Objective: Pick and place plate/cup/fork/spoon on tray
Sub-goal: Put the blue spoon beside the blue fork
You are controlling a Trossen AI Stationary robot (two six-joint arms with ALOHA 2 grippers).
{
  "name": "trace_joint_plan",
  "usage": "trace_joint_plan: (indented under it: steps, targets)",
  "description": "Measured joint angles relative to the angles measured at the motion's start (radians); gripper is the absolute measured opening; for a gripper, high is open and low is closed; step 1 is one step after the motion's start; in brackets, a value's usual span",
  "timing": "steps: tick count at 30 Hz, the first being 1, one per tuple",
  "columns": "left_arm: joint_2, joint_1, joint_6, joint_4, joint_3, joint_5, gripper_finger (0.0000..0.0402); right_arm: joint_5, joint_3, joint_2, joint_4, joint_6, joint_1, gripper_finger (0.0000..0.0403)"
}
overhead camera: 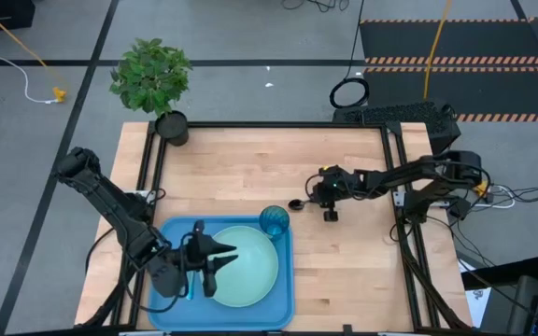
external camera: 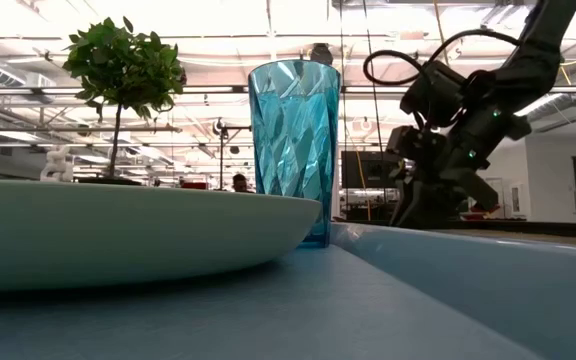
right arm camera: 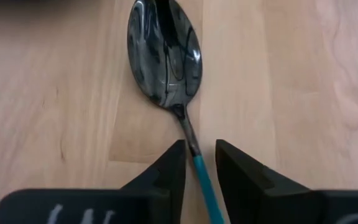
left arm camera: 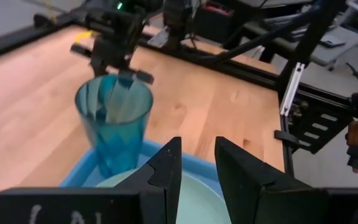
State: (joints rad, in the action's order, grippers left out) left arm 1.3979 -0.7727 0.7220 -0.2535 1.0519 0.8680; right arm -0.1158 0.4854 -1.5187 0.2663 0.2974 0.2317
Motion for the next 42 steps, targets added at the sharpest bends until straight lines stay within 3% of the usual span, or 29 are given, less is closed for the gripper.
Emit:
trace_joint_plan:
  steps: [8, 16, 23, 33, 38, 42]
  targets:
    - [0.0, 0.001, -0.171, 0.067, 0.0, -0.004, 0.0099, -0.017, 0.0, -0.001, 0.015, -0.02, 0.006, 0.001]
    - [0.0, 0.009, -0.189, 0.074, 0.0, -0.012, 0.0099, 0.057, 0.001, 0.079, 0.017, -0.084, 0.009, 0.0005]
    - [0.0, 0.045, -0.224, 0.078, 0.0, -0.013, 0.0099, 0.16, 0.002, 0.266, 0.019, -0.169, -0.006, 0.0003]
    - [0.019, 0.092, -0.237, 0.153, 0.0, -0.041, 0.0099, 0.309, 0.002, 0.514, 0.093, -0.268, -0.162, 0.0002]
    - [0.07, 0.109, -0.388, 0.309, -0.001, -0.078, 0.0109, 0.379, 0.004, 0.53, 0.26, -0.278, -0.269, 0.0002]
    - [0.1, 0.135, -0.485, 0.429, -0.001, -0.088, 0.015, 0.414, 0.004, 0.505, 0.376, -0.276, -0.347, 0.0002]
